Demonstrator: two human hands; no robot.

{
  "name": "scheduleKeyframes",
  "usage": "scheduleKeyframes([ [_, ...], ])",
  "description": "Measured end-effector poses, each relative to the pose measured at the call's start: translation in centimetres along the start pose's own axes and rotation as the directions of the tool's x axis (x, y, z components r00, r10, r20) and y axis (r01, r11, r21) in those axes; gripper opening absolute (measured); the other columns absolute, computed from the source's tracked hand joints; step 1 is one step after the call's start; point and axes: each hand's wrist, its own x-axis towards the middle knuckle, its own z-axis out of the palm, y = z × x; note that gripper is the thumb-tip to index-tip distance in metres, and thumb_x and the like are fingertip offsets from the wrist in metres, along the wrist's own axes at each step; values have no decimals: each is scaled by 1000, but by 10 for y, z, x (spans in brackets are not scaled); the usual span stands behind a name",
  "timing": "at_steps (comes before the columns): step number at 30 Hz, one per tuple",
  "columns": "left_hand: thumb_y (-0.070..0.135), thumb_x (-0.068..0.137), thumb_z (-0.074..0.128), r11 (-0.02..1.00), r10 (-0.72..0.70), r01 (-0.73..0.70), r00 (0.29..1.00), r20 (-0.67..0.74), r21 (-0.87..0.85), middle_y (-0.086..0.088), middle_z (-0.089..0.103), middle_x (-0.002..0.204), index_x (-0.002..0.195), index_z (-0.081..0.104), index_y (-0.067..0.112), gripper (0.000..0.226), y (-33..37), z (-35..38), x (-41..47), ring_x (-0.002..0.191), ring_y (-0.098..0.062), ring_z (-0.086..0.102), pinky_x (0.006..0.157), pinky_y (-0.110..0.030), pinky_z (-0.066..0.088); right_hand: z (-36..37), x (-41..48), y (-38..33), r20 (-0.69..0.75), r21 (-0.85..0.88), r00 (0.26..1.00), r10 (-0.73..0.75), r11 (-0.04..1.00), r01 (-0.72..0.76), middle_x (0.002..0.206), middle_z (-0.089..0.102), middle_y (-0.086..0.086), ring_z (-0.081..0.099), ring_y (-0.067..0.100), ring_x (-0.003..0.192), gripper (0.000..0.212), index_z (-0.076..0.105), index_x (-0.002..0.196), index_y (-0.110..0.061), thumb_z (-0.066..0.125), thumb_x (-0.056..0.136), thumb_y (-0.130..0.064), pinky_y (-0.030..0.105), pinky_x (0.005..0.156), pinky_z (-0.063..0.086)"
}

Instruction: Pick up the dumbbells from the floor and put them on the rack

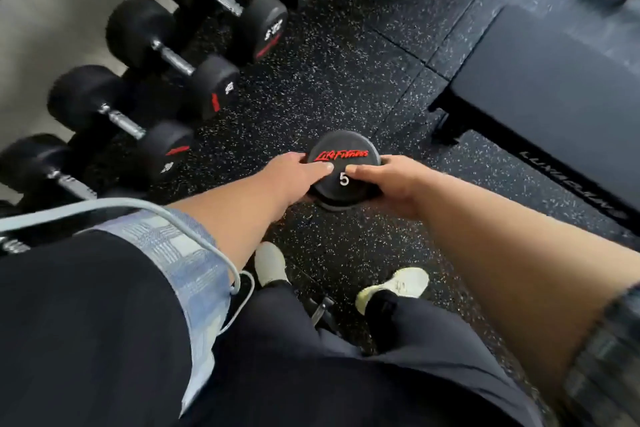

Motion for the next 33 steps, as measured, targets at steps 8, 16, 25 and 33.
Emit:
scheduleKeyframes([
  [8,43,65,70,978,189,-203,960,-206,-50,-5,76,95,96,72,17,40,64,-80,-111,92,-23,72,87,-47,57,97,-95,-97,144,-129,986,-83,986,102,118,69,20,73,31,97,45,55,124,-2,75,86,-14,44,69,61],
  [16,42,64,71,895,320,-406,872,-370,-183,-9,76,94,97,72,13,43,111,-184,-208,90,-27,72,82,-46,59,226,-159,-168,295,-49,927,-234,965,259,108,75,15,74,27,93,43,58,125,-6,69,84,-15,43,67,61],
  [25,45,71,70,805,419,-528,830,-369,-272,-14,74,102,100,71,13,43,117,-333,-269,95,-29,71,78,-46,59,383,-177,-191,325,166,857,-399,917,363,117,69,24,73,32,93,47,54,132,1,63,88,-9,40,63,60],
  [33,64,95,31,882,-89,41,993,-80,-470,-2,65,81,116,66,12,66,76,-440,-277,60,-14,65,52,-26,57,500,-160,-216,423,33,813,-401,903,429,114,69,30,70,41,102,38,51,128,4,61,93,-9,50,67,60],
])
